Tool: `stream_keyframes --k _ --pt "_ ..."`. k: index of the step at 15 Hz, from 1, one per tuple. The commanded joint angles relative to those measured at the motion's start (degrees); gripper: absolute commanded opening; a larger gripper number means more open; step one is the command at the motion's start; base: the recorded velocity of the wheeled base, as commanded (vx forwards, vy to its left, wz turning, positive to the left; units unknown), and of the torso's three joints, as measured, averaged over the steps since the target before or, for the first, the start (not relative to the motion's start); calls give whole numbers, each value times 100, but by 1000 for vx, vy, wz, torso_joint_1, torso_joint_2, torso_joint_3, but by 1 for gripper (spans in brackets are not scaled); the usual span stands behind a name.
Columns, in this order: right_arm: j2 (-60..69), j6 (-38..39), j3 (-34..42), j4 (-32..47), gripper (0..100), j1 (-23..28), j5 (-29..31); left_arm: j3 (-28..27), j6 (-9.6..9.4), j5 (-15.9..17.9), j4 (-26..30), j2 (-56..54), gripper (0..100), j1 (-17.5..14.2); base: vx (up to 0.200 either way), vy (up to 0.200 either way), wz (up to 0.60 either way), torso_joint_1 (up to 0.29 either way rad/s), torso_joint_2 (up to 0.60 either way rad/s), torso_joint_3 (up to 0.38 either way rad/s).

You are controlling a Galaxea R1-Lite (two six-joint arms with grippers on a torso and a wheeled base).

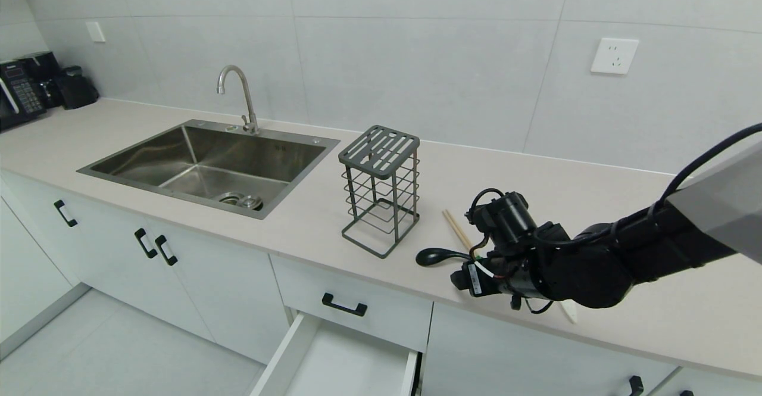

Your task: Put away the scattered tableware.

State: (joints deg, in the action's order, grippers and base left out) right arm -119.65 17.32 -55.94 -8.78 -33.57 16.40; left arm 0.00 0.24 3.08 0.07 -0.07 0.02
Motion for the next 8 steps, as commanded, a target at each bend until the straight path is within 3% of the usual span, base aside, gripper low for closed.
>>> stream_keyframes --k 1,8 --pt "-129 -1 -22 8 100 35 65 0 2 -1 1 7 100 -2 0 0 0 0 0 0" --pt "-348 -10 -171 -1 100 88 118 0 2 -1 1 7 100 6 0 0 0 0 0 0"
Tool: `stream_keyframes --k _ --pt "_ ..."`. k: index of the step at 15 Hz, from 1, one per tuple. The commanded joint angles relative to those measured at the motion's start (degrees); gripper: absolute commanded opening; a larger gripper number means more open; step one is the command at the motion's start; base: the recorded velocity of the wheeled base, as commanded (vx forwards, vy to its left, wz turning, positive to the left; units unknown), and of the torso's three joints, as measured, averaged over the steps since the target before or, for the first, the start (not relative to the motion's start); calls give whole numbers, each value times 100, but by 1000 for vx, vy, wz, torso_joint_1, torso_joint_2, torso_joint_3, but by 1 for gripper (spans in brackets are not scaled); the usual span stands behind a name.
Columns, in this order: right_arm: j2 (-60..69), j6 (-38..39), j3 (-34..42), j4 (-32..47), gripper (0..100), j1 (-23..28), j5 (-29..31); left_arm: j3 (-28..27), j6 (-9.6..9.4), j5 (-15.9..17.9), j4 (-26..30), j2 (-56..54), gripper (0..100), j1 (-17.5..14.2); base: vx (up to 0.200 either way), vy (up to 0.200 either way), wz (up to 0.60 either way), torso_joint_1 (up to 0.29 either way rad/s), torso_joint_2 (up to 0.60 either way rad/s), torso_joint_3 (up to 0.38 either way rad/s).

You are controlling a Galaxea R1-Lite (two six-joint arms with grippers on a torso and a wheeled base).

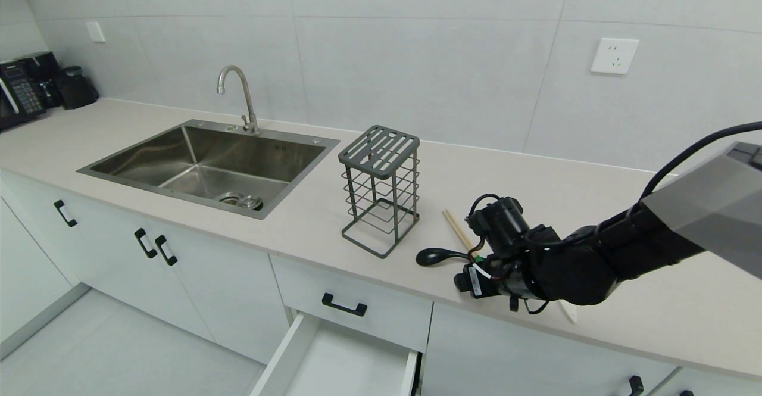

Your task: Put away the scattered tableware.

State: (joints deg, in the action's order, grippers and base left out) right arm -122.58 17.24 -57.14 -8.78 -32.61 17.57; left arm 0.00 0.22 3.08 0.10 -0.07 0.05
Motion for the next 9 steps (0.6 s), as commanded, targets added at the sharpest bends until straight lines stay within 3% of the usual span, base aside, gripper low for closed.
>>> stream_keyframes --k 1,3,4,9 --pt "-82 -1 -52 -1 100 -17 1 0 4 -1 -1 7 100 -5 0 0 0 0 0 0" --pt "-144 -1 -87 -1 100 -26 10 0 4 -1 -1 7 100 -5 0 0 0 0 0 0" --pt "-153 -1 -122 -1 0 -26 19 0 4 -1 -1 7 100 -5 0 0 0 0 0 0" --pt "-170 8 -131 8 0 -44 45 0 4 -1 -1 7 100 -5 0 0 0 0 0 0"
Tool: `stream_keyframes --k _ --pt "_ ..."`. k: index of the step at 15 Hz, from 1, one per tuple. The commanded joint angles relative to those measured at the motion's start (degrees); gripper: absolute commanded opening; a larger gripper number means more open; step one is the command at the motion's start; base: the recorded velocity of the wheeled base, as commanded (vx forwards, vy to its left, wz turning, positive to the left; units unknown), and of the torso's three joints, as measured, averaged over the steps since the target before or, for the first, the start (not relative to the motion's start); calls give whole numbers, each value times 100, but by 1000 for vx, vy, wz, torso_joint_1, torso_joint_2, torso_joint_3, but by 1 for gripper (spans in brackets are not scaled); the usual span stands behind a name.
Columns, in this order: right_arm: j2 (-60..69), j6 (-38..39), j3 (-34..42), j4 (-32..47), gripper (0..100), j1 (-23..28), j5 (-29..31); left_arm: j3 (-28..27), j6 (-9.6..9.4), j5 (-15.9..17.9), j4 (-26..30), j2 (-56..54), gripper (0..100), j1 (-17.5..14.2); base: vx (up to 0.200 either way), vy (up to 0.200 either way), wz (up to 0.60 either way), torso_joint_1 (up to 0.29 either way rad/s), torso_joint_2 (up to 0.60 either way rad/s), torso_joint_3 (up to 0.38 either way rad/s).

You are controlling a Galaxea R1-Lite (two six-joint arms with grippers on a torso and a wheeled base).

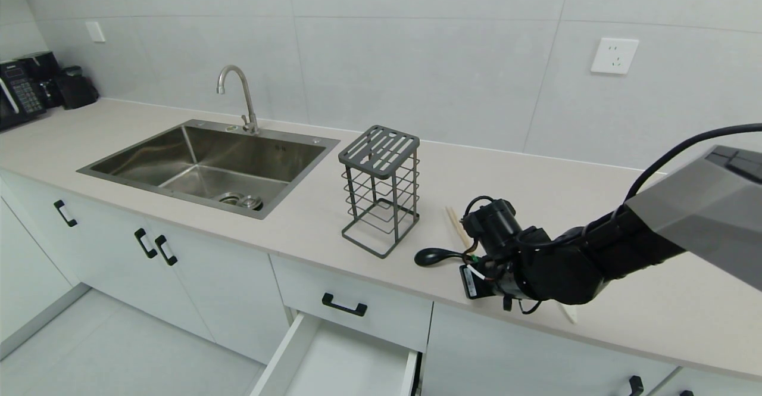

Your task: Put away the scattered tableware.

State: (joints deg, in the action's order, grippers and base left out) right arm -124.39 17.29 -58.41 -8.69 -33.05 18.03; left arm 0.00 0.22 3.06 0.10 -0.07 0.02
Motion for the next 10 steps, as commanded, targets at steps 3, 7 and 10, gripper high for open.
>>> stream_keyframes --k 3,7,10 --pt "152 3 -4 -1 0 79 -1 0 4 2 -1 7 100 -2 0 0 0 0 0 0" --pt "706 -41 5 -19 0 79 -19 0 4 2 -1 7 100 6 0 0 0 0 0 0" --pt "1172 -59 31 -27 0 -26 -89 0 4 2 -1 7 100 -2 0 0 0 0 0 0"
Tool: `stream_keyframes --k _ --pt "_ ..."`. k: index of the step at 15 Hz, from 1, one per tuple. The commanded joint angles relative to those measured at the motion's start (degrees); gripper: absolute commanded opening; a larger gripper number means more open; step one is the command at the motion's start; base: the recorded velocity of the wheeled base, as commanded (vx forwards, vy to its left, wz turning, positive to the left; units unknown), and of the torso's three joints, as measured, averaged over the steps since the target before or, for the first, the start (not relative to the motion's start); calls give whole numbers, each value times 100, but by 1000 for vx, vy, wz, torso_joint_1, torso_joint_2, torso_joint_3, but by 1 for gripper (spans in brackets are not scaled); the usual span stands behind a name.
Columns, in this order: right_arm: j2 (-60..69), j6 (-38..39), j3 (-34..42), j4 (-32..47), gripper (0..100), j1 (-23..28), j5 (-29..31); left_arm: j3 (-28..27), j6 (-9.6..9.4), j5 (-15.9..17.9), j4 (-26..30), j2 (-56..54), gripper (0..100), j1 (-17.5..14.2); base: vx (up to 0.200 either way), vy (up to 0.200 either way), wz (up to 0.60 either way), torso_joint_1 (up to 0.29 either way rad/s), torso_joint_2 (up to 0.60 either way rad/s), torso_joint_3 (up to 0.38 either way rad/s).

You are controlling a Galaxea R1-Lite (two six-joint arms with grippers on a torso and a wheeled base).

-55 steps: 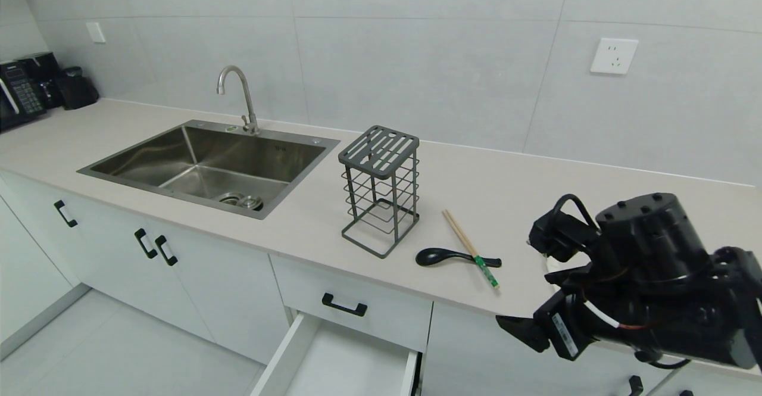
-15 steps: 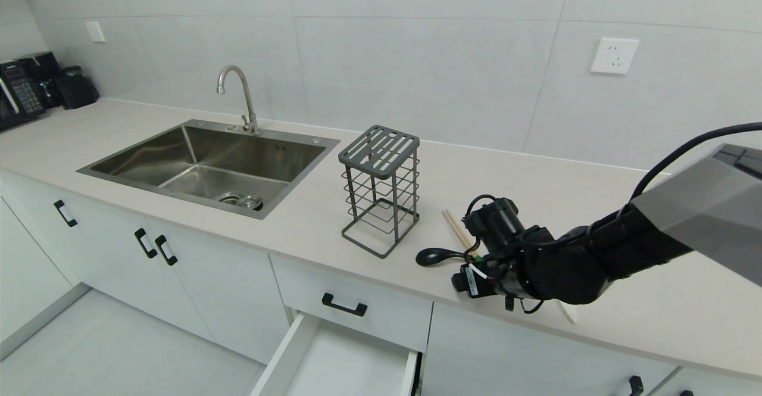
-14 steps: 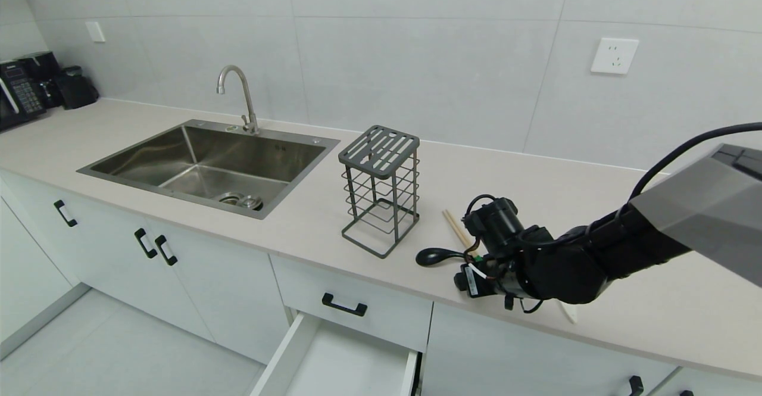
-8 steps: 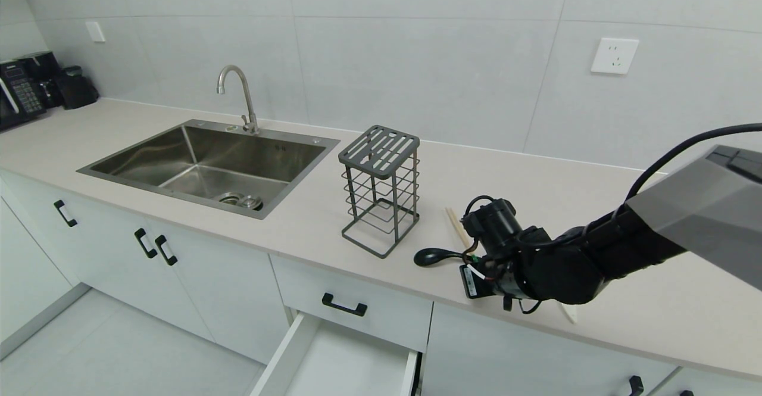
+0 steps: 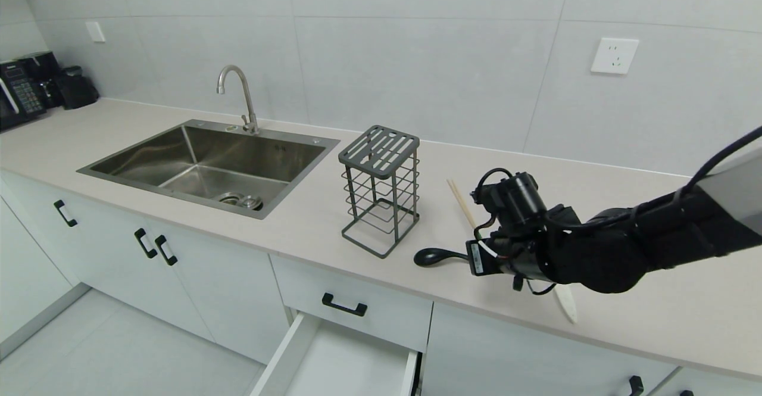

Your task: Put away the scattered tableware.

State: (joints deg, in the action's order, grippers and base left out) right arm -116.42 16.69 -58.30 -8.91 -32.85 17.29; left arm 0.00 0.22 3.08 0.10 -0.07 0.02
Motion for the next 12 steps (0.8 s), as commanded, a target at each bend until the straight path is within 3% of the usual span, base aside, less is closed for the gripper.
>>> stream_keyframes --k 1,12 --pt "550 1 29 -5 0 -98 -24 0 4 -1 -1 7 100 -2 0 0 0 0 0 0" --pt "1913 1 -33 -287 0 -503 -428 0 4 -1 -1 7 100 -2 0 0 0 0 0 0"
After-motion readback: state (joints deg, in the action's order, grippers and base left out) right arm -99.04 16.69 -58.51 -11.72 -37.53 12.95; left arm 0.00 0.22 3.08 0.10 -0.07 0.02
